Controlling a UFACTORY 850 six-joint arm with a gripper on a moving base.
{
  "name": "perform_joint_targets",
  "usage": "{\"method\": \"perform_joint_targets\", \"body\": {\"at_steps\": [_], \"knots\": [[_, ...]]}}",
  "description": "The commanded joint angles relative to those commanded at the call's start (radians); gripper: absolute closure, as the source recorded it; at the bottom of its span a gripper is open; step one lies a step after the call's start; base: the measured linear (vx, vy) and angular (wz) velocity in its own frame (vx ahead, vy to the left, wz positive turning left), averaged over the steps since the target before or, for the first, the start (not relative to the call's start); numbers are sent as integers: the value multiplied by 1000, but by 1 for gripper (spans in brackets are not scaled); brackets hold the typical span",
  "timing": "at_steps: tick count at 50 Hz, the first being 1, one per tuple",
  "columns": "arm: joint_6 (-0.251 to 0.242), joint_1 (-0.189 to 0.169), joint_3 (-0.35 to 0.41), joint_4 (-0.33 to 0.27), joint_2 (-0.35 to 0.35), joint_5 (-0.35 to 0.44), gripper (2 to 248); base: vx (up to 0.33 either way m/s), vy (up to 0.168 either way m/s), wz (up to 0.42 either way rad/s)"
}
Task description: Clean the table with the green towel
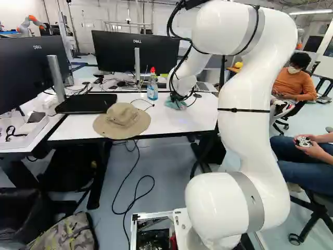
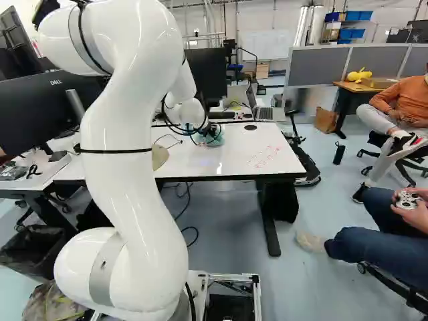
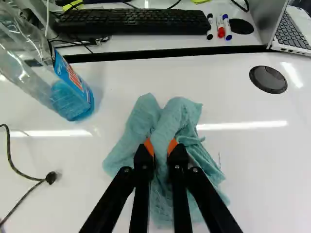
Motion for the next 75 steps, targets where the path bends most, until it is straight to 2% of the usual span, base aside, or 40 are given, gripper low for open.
{"method": "perform_joint_targets", "body": {"at_steps": [19, 39, 56, 75], "knots": [[0, -12, 100, 0, 78, 0, 203, 0, 0, 0], [0, -66, 144, 0, 112, 0, 203, 0, 0, 0], [0, -116, 127, 0, 99, 0, 203, 0, 0, 0], [0, -157, 54, 0, 41, 0, 203, 0, 0, 0]]}}
